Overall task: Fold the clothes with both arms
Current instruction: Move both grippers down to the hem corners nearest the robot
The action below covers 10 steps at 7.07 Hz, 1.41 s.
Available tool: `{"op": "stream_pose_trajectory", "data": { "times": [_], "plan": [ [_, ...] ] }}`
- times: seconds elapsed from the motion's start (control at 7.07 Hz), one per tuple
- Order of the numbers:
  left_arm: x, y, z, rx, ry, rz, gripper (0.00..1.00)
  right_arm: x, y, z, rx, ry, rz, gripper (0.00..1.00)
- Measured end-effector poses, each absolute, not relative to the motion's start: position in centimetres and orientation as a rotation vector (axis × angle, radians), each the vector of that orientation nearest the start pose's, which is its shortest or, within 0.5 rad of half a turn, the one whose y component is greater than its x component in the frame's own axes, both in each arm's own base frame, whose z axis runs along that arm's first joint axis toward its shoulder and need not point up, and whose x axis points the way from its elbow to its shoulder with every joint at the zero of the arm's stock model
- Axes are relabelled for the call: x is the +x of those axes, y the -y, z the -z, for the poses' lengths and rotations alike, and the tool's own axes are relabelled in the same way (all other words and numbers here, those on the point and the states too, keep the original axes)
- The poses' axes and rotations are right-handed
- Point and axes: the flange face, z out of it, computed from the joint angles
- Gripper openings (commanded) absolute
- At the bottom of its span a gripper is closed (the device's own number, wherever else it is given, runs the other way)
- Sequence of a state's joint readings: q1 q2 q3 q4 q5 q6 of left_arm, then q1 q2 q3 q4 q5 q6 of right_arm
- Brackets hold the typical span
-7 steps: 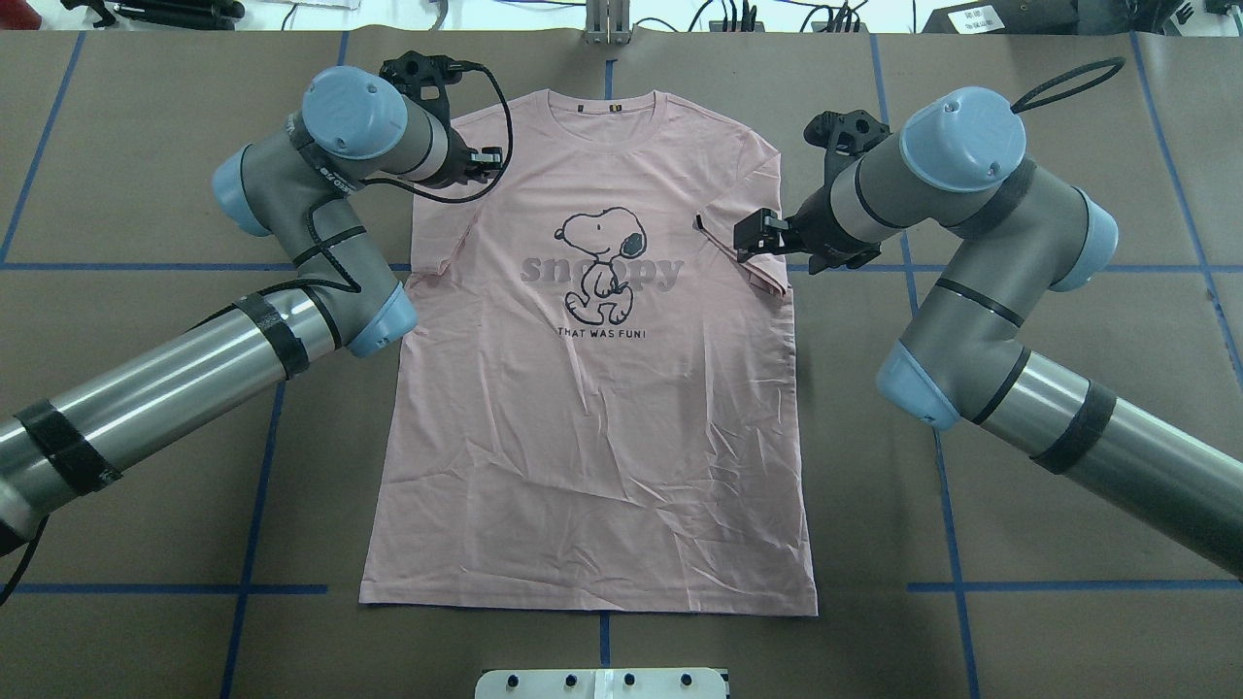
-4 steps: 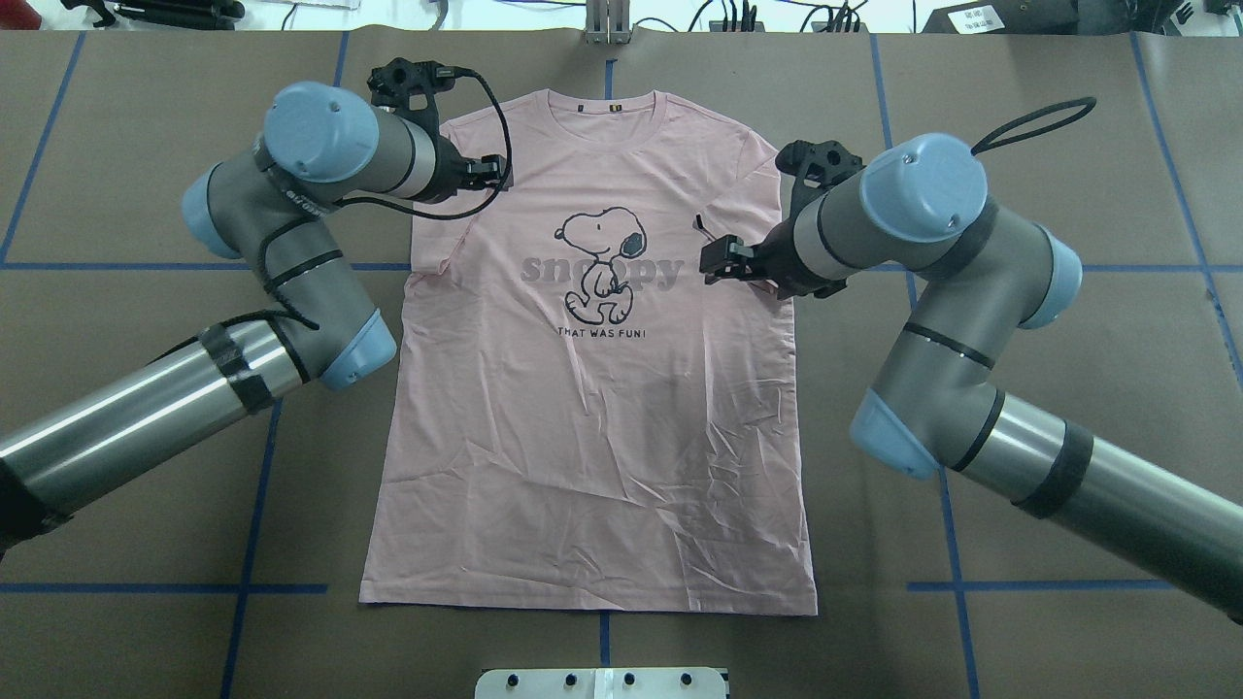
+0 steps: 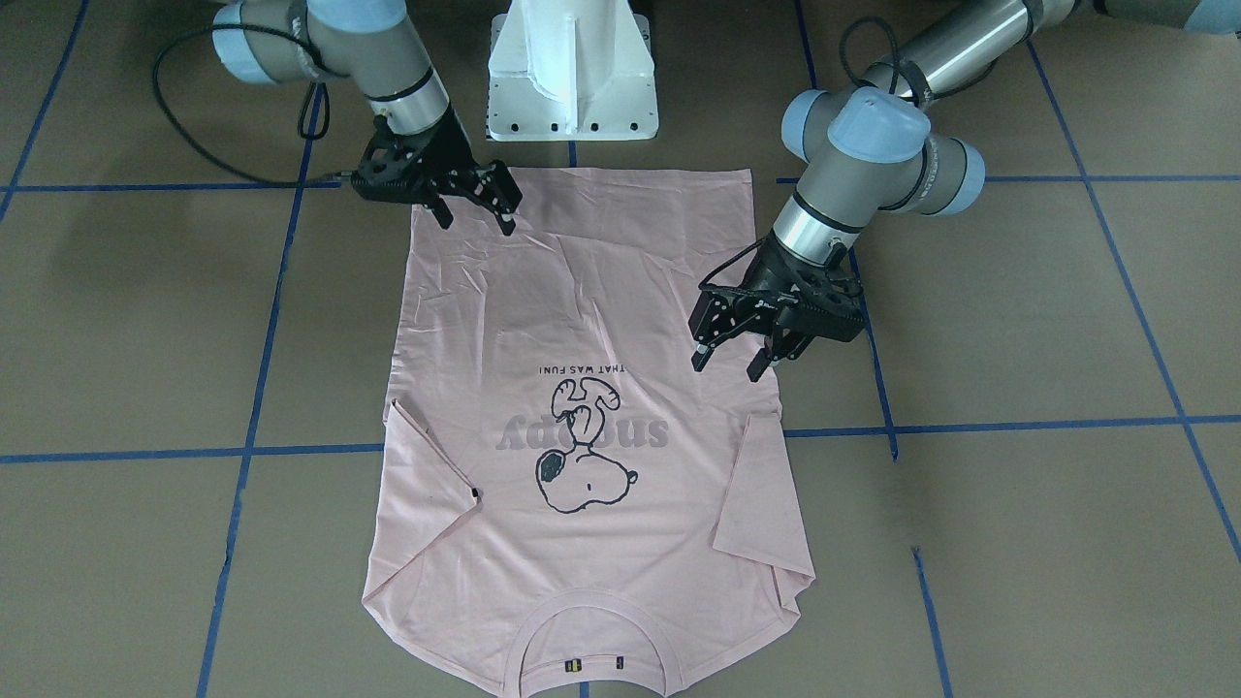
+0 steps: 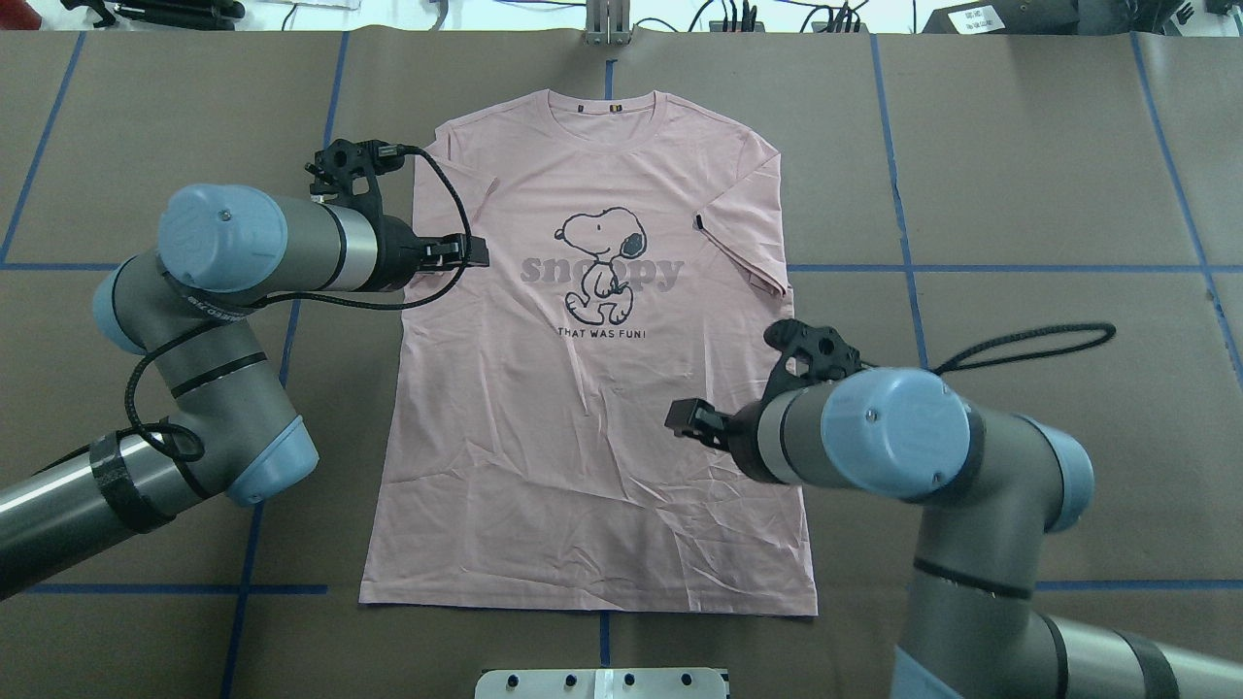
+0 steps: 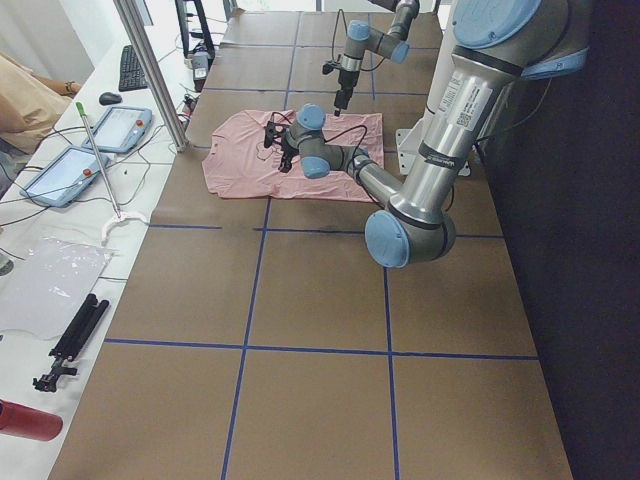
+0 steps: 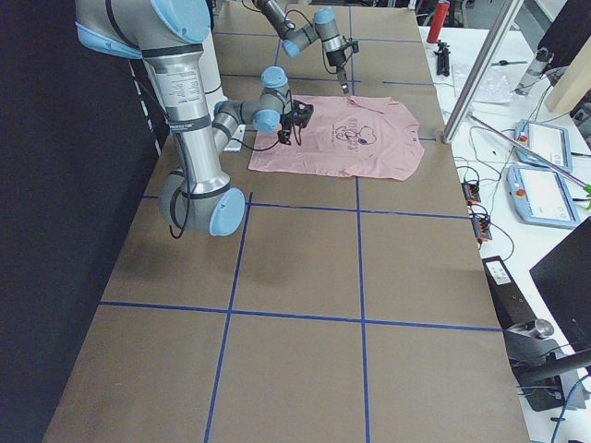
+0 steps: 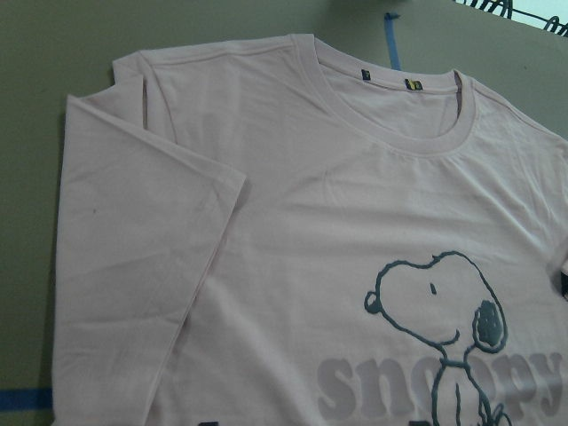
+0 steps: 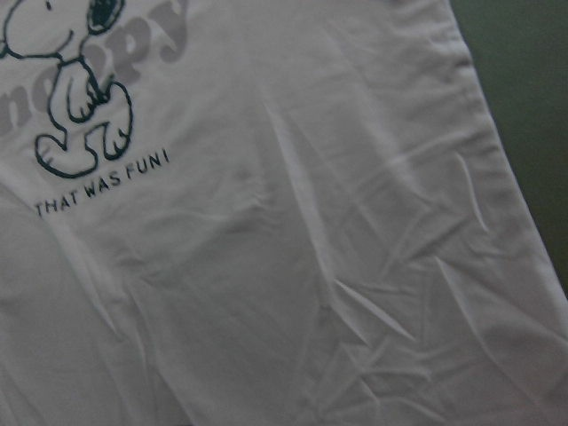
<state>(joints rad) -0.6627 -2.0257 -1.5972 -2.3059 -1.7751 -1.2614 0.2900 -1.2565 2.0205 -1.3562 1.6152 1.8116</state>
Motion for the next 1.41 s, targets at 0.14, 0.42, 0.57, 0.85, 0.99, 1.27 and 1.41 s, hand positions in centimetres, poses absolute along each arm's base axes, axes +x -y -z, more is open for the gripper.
{"op": "stream_pose_trajectory", "data": {
  "times": [0.14, 0.42, 0.57, 0.85, 0.99, 1.27, 1.41],
  "plan": [
    [45.1, 49.2, -30.8, 0.403, -1.151, 0.182, 0.79, -49.6, 23.5, -28.8, -0.008, 0.93, -0.535, 0.92],
    [45.2, 49.1, -31.1, 0.399, -1.149, 0.181, 0.79, -49.9, 18.3, -32.8, 0.022, 0.855, -0.598, 0.91],
    [45.2, 49.1, -30.9, 0.399, -1.152, 0.182, 0.79, -50.2, 17.2, -33.6, 0.018, 0.842, -0.607, 0.88],
    [45.1, 49.0, -30.7, 0.4, -1.156, 0.181, 0.79, -50.6, 16.1, -34.3, 0.013, 0.828, -0.605, 0.78],
    [45.2, 49.0, -30.7, 0.399, -1.156, 0.181, 0.79, -50.7, 16.0, -34.5, 0.013, 0.825, -0.604, 0.77],
    [45.2, 49.0, -30.8, 0.397, -1.155, 0.181, 0.79, -50.9, 15.9, -34.9, 0.015, 0.814, -0.602, 0.56],
    [45.1, 49.0, -30.8, 0.397, -1.156, 0.181, 0.79, -51.0, 15.9, -35.2, 0.015, 0.809, -0.603, 0.4]
  ]
}}
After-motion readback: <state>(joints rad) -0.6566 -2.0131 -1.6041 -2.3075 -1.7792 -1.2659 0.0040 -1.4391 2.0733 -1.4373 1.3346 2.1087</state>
